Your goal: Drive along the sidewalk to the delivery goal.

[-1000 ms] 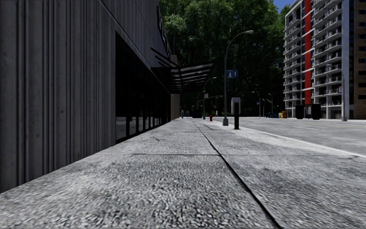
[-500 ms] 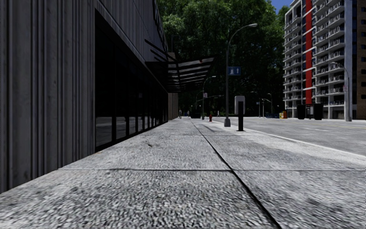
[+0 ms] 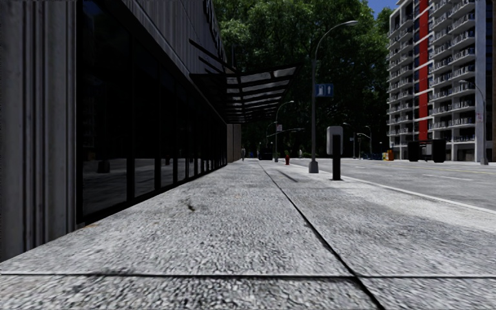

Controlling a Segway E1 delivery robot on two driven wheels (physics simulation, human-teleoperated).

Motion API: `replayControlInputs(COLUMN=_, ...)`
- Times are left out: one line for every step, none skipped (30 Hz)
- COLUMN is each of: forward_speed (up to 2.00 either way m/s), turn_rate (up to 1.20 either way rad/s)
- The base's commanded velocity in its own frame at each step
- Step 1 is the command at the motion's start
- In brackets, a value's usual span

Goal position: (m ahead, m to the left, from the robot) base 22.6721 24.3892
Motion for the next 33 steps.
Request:
replayControlInputs(forward_speed=2.0, turn_rate=0.0)
replayControlInputs(forward_speed=2.0, turn_rate=0.0)
replayControlInputs(forward_speed=2.0, turn_rate=0.0)
replayControlInputs(forward_speed=2.0, turn_rate=0.0)
replayControlInputs(forward_speed=2.0, turn_rate=0.0)
replayControlInputs(forward_speed=2.0, turn_rate=0.0)
replayControlInputs(forward_speed=2.0, turn_rate=0.0)
replayControlInputs(forward_speed=2.0, turn_rate=0.0)
replayControlInputs(forward_speed=2.0, turn_rate=0.0)
replayControlInputs(forward_speed=2.0, turn_rate=0.0)
replayControlInputs(forward_speed=2.0, turn_rate=0.0)
replayControlInputs(forward_speed=2.0, turn_rate=0.0)
replayControlInputs(forward_speed=2.0, turn_rate=0.0)
replayControlInputs(forward_speed=2.0, turn_rate=0.0)
replayControlInputs(forward_speed=2.0, turn_rate=0.0)
replayControlInputs(forward_speed=2.0, turn_rate=0.0)
replayControlInputs(forward_speed=2.0, turn_rate=0.0)
replayControlInputs(forward_speed=2.0, turn_rate=0.0)
replayControlInputs(forward_speed=2.0, turn_rate=0.0)
replayControlInputs(forward_speed=2.0, turn_rate=0.0)
replayControlInputs(forward_speed=2.0, turn_rate=0.0)
replayControlInputs(forward_speed=2.0, turn_rate=0.0)
replayControlInputs(forward_speed=2.0, turn_rate=0.0)
replayControlInputs(forward_speed=2.0, turn_rate=0.0)
replayControlInputs(forward_speed=2.0, turn_rate=0.0)
replayControlInputs(forward_speed=2.0, turn_rate=0.0)
replayControlInputs(forward_speed=2.0, turn_rate=0.0)
replayControlInputs(forward_speed=2.0, turn_rate=0.0)
replayControlInputs(forward_speed=2.0, turn_rate=0.0)
replayControlInputs(forward_speed=2.0, turn_rate=0.0)
replayControlInputs(forward_speed=2.0, turn_rate=0.0)
replayControlInputs(forward_speed=2.0, turn_rate=0.0)
replayControlInputs(forward_speed=2.0, turn_rate=0.0)
